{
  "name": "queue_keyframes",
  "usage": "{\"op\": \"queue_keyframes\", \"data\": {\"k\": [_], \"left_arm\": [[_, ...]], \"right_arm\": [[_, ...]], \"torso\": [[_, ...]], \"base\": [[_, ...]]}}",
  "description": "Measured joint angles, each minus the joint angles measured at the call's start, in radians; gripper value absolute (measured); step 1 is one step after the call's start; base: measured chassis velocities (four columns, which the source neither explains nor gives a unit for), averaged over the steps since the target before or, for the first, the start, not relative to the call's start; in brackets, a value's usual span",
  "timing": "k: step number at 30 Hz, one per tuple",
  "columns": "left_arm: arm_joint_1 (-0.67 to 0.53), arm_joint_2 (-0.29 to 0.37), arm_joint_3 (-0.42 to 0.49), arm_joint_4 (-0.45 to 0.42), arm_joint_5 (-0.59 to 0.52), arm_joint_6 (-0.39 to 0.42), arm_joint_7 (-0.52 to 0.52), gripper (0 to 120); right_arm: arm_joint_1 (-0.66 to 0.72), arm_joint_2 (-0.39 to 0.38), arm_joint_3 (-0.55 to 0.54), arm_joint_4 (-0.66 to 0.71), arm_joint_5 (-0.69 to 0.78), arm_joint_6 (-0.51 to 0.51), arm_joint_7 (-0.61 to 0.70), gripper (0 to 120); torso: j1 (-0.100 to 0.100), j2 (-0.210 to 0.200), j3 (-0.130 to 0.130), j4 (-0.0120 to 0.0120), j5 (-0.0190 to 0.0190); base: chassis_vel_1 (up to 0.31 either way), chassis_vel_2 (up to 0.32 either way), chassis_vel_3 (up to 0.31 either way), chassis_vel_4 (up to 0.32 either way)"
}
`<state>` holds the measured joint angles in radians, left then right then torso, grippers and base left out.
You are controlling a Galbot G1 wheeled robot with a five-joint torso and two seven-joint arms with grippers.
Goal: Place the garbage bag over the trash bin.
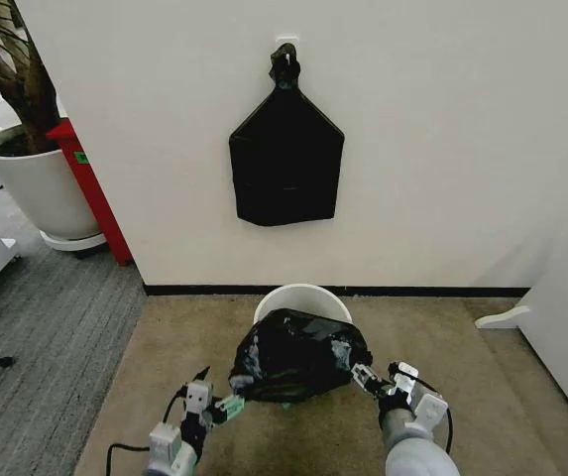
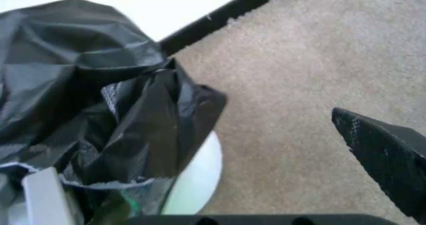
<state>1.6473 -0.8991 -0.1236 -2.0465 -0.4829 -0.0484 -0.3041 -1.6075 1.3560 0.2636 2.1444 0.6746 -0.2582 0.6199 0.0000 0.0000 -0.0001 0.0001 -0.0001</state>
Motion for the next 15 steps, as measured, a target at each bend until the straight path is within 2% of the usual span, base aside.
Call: {"op": "queue_keyframes", "data": {"k": [5, 6, 9, 15], "left_arm": [[-0.005, 0.006, -0.001, -0.005, 0.005, -0.018, 0.049, 100], [-0.010, 0.011, -0.002, -0.005, 0.017, -0.026, 0.066, 100], [-0.027, 0.015, -0.005, -0.016, 0.031, -0.037, 0.084, 100], [-0.079, 0.010, -0.009, -0.030, -0.030, -0.027, 0.053, 100]], "right_arm": [[-0.025, 0.003, -0.012, 0.014, -0.088, 0.024, -0.054, 100], [-0.037, 0.003, -0.013, 0.013, -0.153, 0.049, -0.091, 100], [-0.042, 0.002, -0.008, 0.001, -0.221, 0.084, -0.128, 100], [-0.010, 0.001, 0.001, -0.004, -0.180, 0.089, -0.105, 100]], "torso": [[0.000, 0.000, 0.000, 0.0000, 0.0000], [0.000, 0.000, 0.000, -0.0001, 0.0001], [0.000, 0.000, 0.000, -0.0001, 0.0001], [0.000, 0.000, 0.000, -0.0002, 0.0001]], "base": [[0.000, 0.000, 0.000, 0.000], [0.000, 0.000, 0.000, 0.000], [0.000, 0.000, 0.000, 0.000], [0.000, 0.000, 0.000, 0.000]]}}
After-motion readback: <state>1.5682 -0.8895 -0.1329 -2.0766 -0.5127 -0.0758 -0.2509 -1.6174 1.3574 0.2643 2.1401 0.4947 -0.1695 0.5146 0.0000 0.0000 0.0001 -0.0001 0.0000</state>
